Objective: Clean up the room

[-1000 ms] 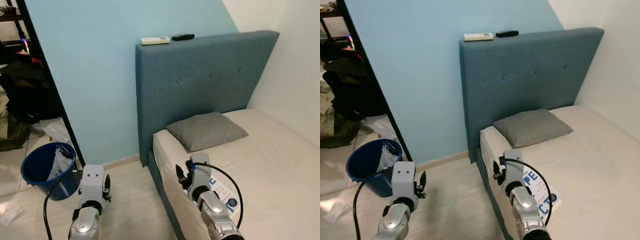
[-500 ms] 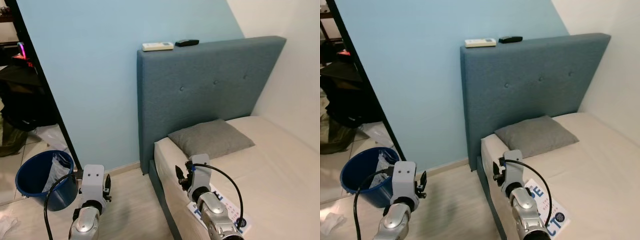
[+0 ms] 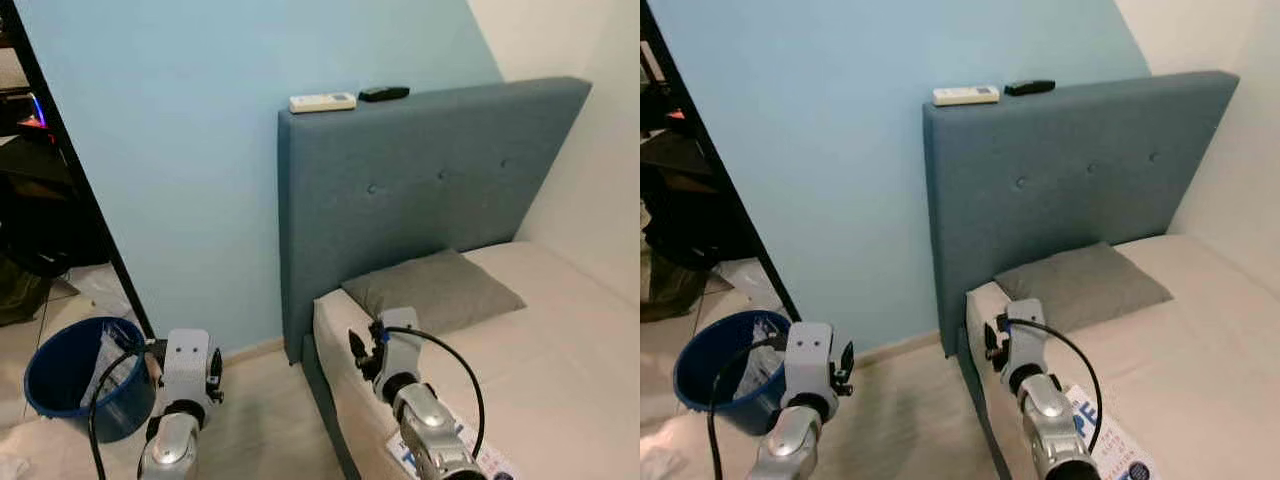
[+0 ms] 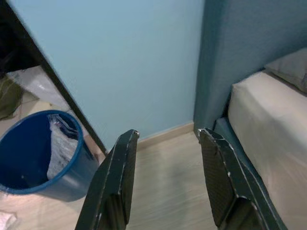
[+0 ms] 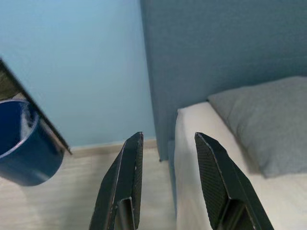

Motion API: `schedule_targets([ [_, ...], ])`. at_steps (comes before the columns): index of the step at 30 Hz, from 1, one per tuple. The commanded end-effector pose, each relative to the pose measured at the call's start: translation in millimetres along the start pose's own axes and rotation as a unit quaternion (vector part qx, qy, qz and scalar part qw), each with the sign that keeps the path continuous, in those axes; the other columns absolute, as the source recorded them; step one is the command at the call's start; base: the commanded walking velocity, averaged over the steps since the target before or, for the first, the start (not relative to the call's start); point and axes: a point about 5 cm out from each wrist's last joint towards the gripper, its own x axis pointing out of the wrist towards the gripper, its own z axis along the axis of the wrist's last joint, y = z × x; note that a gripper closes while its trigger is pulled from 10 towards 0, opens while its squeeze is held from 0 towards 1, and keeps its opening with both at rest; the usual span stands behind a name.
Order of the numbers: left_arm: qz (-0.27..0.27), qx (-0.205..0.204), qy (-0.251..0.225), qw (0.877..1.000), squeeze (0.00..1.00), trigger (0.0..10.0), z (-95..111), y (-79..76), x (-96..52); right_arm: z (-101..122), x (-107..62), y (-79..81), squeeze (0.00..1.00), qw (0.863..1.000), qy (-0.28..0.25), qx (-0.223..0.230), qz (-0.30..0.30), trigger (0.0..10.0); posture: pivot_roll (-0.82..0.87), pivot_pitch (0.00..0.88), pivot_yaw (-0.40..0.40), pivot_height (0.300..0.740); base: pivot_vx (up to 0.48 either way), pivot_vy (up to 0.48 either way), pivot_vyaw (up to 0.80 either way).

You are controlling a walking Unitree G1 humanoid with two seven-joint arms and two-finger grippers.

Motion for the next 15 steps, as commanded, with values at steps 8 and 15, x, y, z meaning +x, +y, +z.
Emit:
schedule_targets([
  [8,0.005,0.022,0.018,1.0,0.0,10.0,-7.6,2.6,-0.9,-7.5,-3.7,0.8,0.0,1.0,0.012,0.007,-0.007,10.0,-0.01,0.08,-0.019,0.74,0.0,0.0,0.0],
  [15,0.008,0.024,0.016,1.0,0.0,10.0,-6.6,4.1,0.0,-7.9,-4.4,0.4,0.0,1.0,0.011,0.01,-0.012,10.0,-0.01,0.085,-0.015,0.74,0.0,0.0,-0.23],
])
